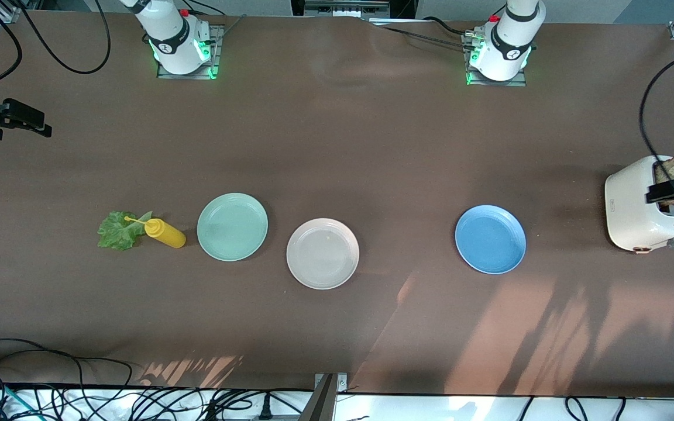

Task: Make sandwich on beige plate with both arms
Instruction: 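Lower the left gripper and grasp a toast slice in the toaster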

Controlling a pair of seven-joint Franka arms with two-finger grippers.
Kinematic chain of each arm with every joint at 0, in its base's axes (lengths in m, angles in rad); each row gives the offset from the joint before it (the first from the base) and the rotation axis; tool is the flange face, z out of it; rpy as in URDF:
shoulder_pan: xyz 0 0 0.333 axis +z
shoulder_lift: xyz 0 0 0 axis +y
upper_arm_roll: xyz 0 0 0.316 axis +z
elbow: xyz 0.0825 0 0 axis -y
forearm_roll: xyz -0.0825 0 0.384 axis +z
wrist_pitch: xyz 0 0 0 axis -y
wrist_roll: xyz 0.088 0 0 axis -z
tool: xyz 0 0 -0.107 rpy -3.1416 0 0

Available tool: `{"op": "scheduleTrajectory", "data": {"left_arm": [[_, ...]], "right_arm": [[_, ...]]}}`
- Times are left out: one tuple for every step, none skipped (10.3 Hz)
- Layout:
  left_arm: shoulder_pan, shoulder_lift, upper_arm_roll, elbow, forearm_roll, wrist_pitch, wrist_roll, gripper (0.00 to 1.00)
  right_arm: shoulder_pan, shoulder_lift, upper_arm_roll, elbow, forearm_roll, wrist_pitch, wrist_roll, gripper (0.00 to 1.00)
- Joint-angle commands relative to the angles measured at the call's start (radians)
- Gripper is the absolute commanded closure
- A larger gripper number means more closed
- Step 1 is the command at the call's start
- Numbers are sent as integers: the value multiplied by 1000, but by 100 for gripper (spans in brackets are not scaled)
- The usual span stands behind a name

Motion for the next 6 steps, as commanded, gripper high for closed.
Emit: {"op": "scheduleTrajectory", "data": {"left_arm": [[117, 34, -12, 5, 28, -2, 105, 0], [135, 65, -12, 5, 37, 0, 105, 0], [137, 86, -12, 3, 75, 0, 104, 0], [137, 100, -13, 3, 100, 0, 93, 1], [137, 105, -13, -3, 100, -2, 91, 1], [134, 109, -15, -6, 100, -2, 90, 1]], "right_arm": [[-1, -9, 1, -9, 0, 6, 9, 0], [-1, -9, 1, -9, 0, 8, 9, 0], [-1, -9, 1, -9, 0, 8, 9, 0], [-1, -9, 1, -9, 0, 6, 9, 0], [-1, -9, 1, -9, 0, 6, 9, 0], [-1, -9, 1, -9, 0, 6, 9, 0]]}}
